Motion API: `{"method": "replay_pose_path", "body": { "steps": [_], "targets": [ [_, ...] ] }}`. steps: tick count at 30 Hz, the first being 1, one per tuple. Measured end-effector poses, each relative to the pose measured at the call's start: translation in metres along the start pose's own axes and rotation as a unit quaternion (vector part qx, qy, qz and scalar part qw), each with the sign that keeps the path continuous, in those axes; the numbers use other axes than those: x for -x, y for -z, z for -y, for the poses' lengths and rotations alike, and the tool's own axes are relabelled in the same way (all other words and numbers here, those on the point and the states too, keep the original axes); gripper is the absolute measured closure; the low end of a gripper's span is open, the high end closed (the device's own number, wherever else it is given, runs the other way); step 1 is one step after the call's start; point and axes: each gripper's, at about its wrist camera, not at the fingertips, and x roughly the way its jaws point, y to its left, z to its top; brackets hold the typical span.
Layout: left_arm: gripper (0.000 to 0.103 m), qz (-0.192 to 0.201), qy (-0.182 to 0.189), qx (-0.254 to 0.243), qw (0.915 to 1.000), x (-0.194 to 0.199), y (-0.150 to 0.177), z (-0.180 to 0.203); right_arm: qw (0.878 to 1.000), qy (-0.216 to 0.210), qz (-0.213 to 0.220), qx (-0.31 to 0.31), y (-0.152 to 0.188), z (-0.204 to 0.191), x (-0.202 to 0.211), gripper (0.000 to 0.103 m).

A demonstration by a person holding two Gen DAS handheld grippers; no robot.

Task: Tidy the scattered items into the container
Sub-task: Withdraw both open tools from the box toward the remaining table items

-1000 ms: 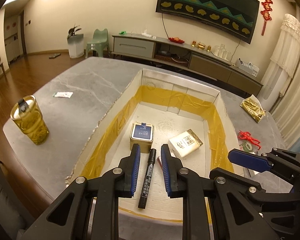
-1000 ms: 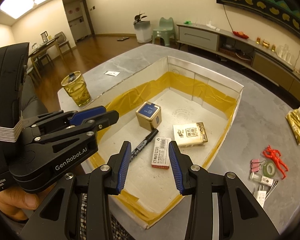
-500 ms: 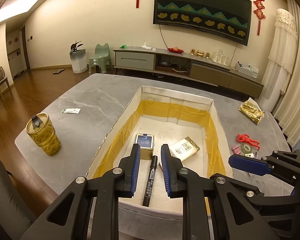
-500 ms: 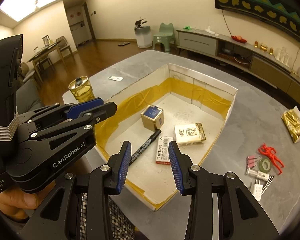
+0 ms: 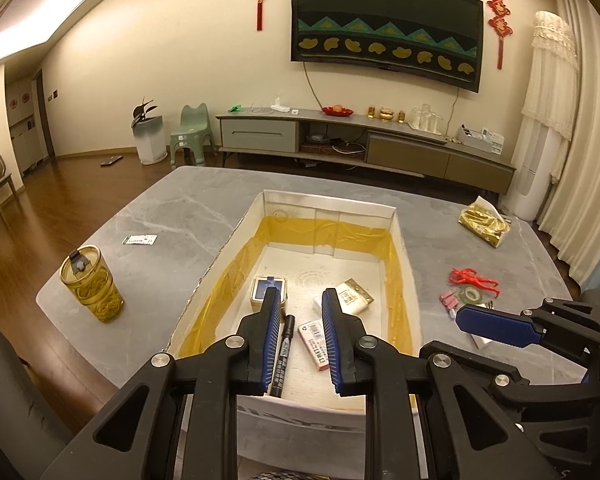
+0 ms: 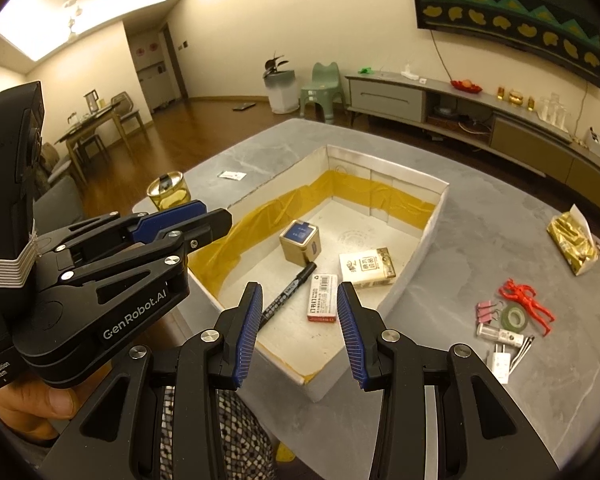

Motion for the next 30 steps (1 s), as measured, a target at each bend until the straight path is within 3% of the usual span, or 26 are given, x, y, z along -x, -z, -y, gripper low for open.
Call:
{"method": "replay_pose_path", "body": {
  "steps": [6,15,30],
  "targets": [
    [0.08,0.005,0.015,-0.005,0.9999,0.016,0.0,0.012,1.0,-0.003,0.02,-0.016,0.008,0.006,0.027,0.061],
    [0.08,-0.019,0.064,0.023,0.9975,0.02,0.007,0.022,0.997,0.007,0.042,-0.068,0.037,0.039,0.065,0.061],
    [0.08,-0.071,0.131,-0.042,0.9879,-0.001,0.023,0.119,0.981,0.052,0.038,-0.183,0.102,0.134,0.09,0.061]
  ]
}}
